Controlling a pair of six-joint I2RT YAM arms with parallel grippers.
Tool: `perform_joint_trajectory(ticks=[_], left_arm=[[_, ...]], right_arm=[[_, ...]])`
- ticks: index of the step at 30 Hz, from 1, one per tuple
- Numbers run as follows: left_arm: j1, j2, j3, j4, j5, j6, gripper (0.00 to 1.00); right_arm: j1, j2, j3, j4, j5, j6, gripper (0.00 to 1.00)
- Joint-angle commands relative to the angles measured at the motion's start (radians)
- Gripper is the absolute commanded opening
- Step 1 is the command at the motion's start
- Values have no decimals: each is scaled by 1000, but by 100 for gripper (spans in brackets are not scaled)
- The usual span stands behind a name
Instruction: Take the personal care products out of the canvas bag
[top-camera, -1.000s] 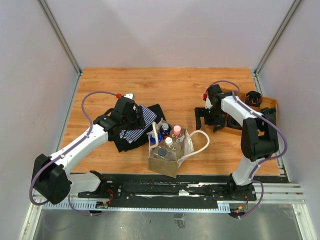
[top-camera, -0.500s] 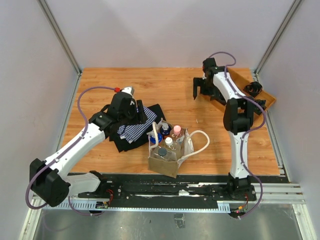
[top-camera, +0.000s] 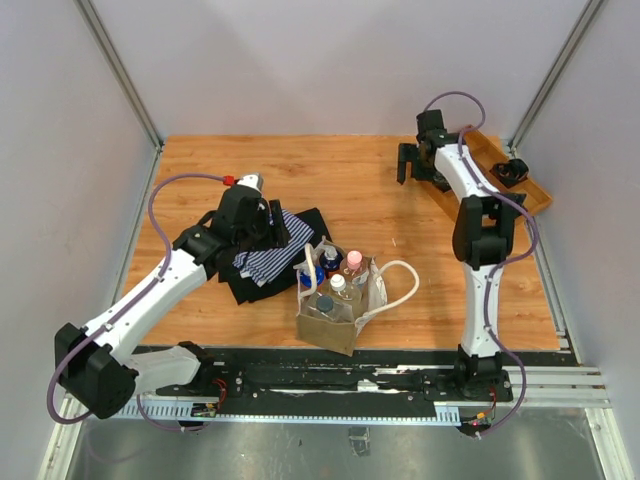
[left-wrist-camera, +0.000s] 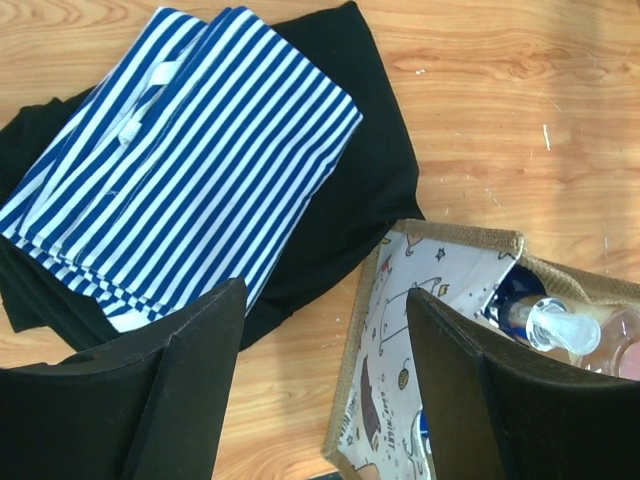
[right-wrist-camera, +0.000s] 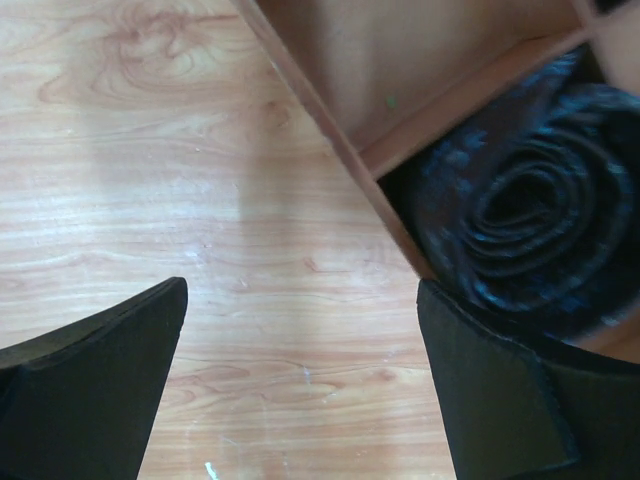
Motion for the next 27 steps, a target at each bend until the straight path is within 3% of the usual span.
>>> perform_joint_trajectory(ticks=[1, 6, 14, 17, 22, 27], left_arm=[[4, -1, -14, 21, -64, 4, 72], [4, 55, -50, 42, -110, -8, 73], [4, 245, -64, 99, -181, -9, 74], [9, 318, -62, 153, -187, -18, 65], [44, 496, 5, 119, -163, -67, 63], [232, 622, 2, 175, -9, -148, 66]], right_arm=[[17, -253, -239, 336, 76, -122, 98], [124, -485, -425, 351, -9, -163, 98], [296, -872, -755, 347, 25, -143, 98], [335, -987, -826, 342, 47, -140, 98], [340, -1124, -862, 302, 75, -133, 98], [341, -1194, -866, 242, 45, -99, 98]])
